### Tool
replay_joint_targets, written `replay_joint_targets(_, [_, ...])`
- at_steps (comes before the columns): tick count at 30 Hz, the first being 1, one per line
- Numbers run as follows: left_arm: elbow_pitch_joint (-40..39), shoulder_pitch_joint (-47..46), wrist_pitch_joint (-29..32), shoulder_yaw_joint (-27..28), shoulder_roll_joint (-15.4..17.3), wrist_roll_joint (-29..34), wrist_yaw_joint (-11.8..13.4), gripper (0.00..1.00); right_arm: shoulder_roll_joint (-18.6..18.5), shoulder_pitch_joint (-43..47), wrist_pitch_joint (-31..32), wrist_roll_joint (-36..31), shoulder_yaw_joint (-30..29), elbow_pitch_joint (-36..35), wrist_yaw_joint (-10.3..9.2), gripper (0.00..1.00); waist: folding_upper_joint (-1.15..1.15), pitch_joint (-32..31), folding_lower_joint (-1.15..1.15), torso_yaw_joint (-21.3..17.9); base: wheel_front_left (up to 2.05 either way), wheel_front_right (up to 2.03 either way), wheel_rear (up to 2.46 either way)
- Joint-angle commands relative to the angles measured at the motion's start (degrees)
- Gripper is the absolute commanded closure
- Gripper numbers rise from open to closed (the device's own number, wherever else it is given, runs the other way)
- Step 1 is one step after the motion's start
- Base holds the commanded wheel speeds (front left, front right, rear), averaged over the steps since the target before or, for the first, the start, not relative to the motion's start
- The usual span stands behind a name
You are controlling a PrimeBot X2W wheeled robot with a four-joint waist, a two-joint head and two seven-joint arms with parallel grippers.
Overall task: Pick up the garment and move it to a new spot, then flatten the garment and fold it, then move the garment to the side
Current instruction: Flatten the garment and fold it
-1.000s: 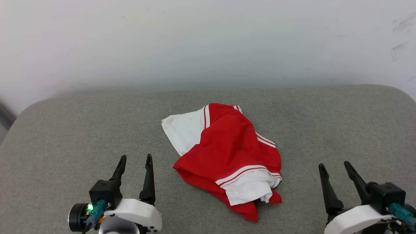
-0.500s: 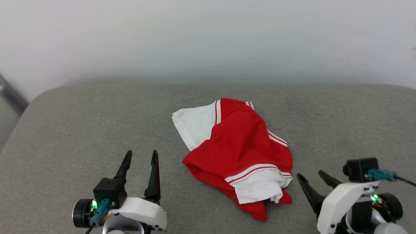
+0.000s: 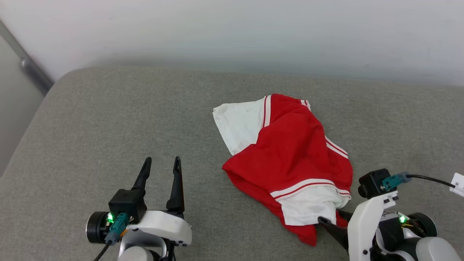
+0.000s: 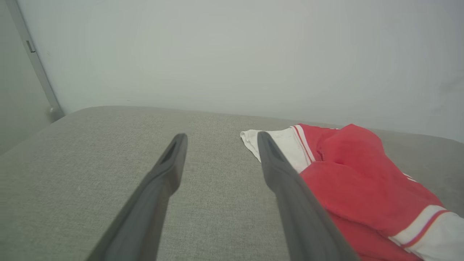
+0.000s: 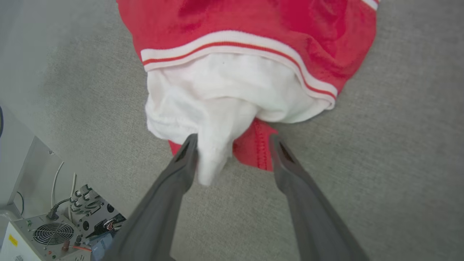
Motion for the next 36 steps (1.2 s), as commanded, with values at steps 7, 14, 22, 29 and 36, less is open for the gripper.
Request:
replay_joint_targets(7, [1.1, -1.5, -0.9, 0.0, -0.5, -0.3, -0.3, 0.0, -1.6, -2.8, -1.1, -0.1, 0.0, -2.0, 0.0, 1.0, 0.0, 1.2, 0.0, 0.9, 0.0, 0.0, 0.0])
replay_joint_targets(14, [1.7, -1.4, -1.2, 0.7, -0.4, -0.5, -0.2, 0.0, -5.6, -7.2, -4.3, -3.6, -2.7, -6.3, 0.0, 1.0, 0.0, 0.5, 0.0, -1.6, 0.0, 0.0, 0.0])
replay_joint_targets(22, [2.0, -0.6, -1.3, 0.7, -0.2, -1.1, 0.0, 0.0, -6.4, -2.0, -5.7, -6.0, -14.2, -4.7, -0.01, 1.0, 0.0, -0.1, 0.0, -5.0, 0.0, 0.0, 0.0])
replay_joint_targets(29, [2.2, -0.6, -0.6, 0.2, 0.0, -1.3, 0.0, 0.0, -1.3, 9.6, -10.1, -5.7, -18.3, 5.6, -0.01, 1.0, 0.0, -0.7, 0.0, -6.5, 0.0, 0.0, 0.0])
replay_joint_targets(36, [2.0, 0.5, 0.2, 0.3, 0.8, -1.6, 0.4, 0.0, 1.8, 11.0, -21.6, -4.5, -17.5, 13.7, -0.02, 0.0, 0.0, -1.8, 0.0, -7.7, 0.0, 0.0, 0.0])
